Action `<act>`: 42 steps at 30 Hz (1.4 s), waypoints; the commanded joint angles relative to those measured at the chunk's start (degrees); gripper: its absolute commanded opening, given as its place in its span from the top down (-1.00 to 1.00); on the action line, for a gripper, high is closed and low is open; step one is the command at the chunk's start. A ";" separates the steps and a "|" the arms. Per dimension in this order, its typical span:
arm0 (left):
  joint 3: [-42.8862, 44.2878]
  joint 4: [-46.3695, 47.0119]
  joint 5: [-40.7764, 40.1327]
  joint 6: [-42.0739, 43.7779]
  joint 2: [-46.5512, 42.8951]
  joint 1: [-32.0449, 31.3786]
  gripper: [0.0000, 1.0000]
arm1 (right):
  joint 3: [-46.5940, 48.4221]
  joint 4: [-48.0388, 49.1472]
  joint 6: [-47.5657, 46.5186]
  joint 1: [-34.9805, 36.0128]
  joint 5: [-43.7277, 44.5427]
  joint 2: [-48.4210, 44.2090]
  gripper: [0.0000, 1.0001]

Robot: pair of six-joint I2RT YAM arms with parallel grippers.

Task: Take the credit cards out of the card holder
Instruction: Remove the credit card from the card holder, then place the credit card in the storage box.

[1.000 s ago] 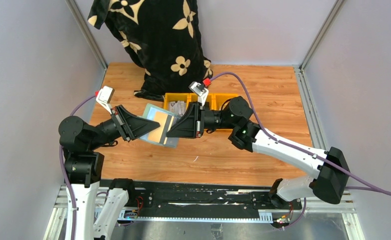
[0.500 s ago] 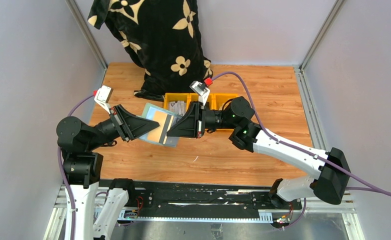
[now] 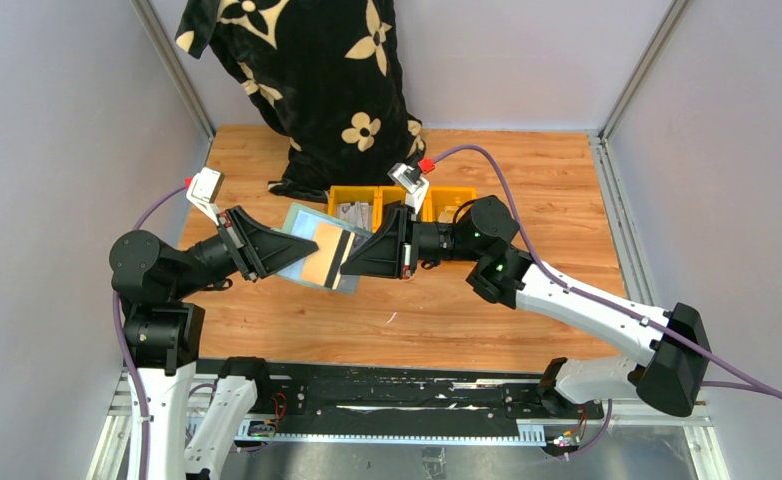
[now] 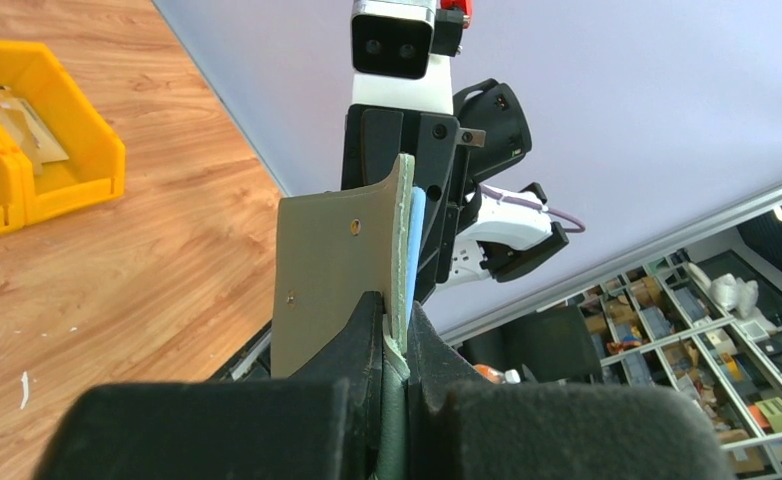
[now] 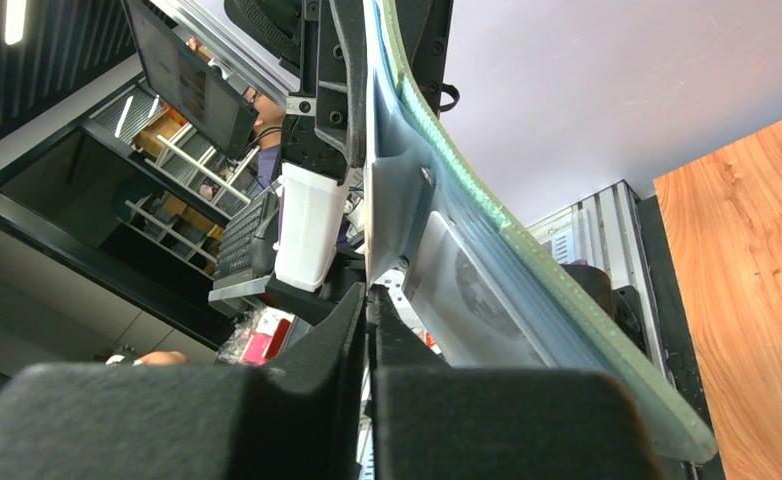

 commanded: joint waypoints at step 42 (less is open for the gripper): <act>8.07 -19.60 -5.40 27.50 7.98 0.34 1.00 | -0.52 -48.87 -23.46 -26.23 2.39 -10.62 1.00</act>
